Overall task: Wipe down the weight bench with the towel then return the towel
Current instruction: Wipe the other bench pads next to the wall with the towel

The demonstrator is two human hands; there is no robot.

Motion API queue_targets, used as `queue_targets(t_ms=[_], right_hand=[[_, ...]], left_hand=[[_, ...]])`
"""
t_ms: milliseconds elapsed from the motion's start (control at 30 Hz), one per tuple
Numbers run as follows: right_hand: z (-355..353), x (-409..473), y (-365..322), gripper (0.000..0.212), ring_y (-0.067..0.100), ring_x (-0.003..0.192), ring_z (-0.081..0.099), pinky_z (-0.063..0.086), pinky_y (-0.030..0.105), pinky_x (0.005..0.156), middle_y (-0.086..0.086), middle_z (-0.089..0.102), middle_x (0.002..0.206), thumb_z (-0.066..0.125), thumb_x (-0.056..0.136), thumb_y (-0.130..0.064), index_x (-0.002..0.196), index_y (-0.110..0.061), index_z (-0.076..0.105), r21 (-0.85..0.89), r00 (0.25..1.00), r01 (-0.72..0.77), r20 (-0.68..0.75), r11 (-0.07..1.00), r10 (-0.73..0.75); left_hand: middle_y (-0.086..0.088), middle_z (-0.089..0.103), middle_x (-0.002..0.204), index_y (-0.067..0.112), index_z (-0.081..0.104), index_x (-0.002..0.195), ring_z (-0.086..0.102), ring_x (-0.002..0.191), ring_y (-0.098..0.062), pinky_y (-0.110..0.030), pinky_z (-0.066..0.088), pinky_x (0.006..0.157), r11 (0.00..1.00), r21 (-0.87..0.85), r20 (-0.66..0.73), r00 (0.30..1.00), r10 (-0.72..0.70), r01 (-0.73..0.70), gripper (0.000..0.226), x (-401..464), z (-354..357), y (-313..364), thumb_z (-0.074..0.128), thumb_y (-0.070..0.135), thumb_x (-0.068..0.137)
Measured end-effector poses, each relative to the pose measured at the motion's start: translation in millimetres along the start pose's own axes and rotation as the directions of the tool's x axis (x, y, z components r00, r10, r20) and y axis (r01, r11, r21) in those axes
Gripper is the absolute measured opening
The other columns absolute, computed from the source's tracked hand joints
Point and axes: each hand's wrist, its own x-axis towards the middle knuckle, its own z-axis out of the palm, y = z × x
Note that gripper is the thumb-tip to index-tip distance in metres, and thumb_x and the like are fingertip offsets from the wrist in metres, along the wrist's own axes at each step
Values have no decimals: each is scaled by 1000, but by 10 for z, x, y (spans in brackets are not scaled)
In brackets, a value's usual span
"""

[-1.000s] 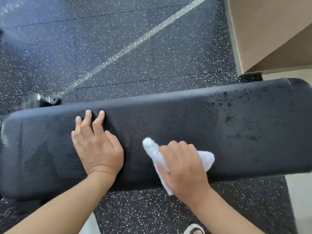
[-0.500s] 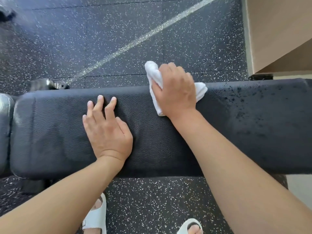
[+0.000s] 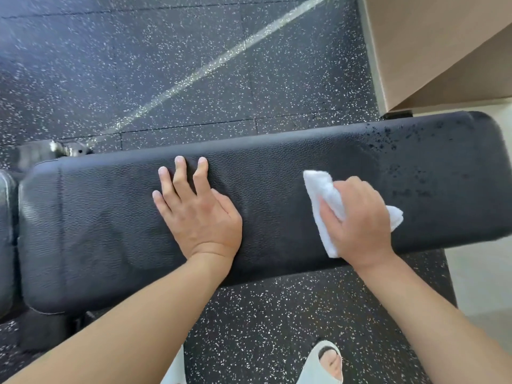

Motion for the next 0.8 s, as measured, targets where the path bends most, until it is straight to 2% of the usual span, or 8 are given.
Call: queue_targets(t_ms=[67, 133, 367, 433, 500, 600, 733, 800], right_hand=[[139, 36, -246, 20, 28, 70, 43, 39, 44, 63, 6, 49, 81, 56, 95, -25, 88, -7, 55, -23, 970, -237, -52, 971, 236], [293, 112, -561, 17, 30, 74, 46, 41, 44, 65, 8, 53, 86, 58, 93, -25, 92, -8, 56, -49, 932, -358, -80, 933, 353], [741, 398, -1503, 28, 32, 75, 55, 41, 42, 62, 9, 59, 89, 52, 90, -35, 95, -9, 60, -128, 986, -166, 0, 978, 167], [738, 342, -1564, 29, 32, 74, 55, 38, 40, 60, 8, 59, 86, 49, 90, -36, 93, -9, 60, -124, 988, -153, -14, 980, 153], [723, 166, -1623, 28, 30, 71, 52, 32, 38, 60, 7, 57, 84, 50, 92, -37, 91, -10, 60, -106, 995, -101, -18, 989, 100], [672, -186, -1667, 23, 27, 69, 49, 33, 39, 58, 4, 55, 82, 59, 95, -35, 91, -12, 60, -89, 1000, 20, 4, 996, -19], [471, -515, -1330, 19, 24, 66, 47, 29, 37, 57, 2, 51, 78, 59, 94, -31, 86, -14, 57, -131, 996, 71, -37, 989, -76], [328, -643, -1032, 18, 24, 66, 46, 27, 36, 58, 2, 51, 78, 63, 93, -30, 85, -15, 57, -145, 997, 26, -71, 989, -37]], left_hand=[[-10, 34, 165, 22, 45, 150, 21, 156, -41, -60, 16, 125, 1000, -12, 9, 1000, -5, 5, 56, 4, -3, -9, 47, 22, 94], [-9, 34, 165, 23, 44, 151, 20, 157, -40, -60, 16, 126, 999, -31, 30, 1000, -11, 12, 56, 12, -21, -7, 45, 23, 95], [-6, 36, 166, 27, 51, 149, 23, 157, -35, -55, 15, 127, 989, -147, 91, 996, 8, 6, 67, 70, -157, -70, 19, 34, 90], [-5, 35, 167, 27, 50, 150, 22, 157, -34, -52, 16, 127, 984, -174, 120, 991, 60, -39, 70, 70, -214, -165, 16, 35, 90], [-10, 36, 165, 20, 52, 149, 25, 156, -36, -51, 20, 126, 969, -187, 144, 971, 191, -163, 67, 30, -259, -368, 19, 37, 93], [-19, 39, 162, 10, 51, 149, 28, 153, -42, -53, 25, 124, 916, -124, 169, 902, 398, -381, 57, 12, -320, -690, 32, 29, 100], [-16, 48, 151, 11, 55, 142, 39, 143, -40, -53, 31, 120, 881, -94, 249, 846, 471, -463, 50, 51, -443, -432, 49, 19, 93], [-12, 51, 147, 11, 56, 141, 45, 137, -37, -50, 37, 115, 778, -128, 281, 730, 623, -615, 51, -18, -454, -123, 47, 20, 92]])
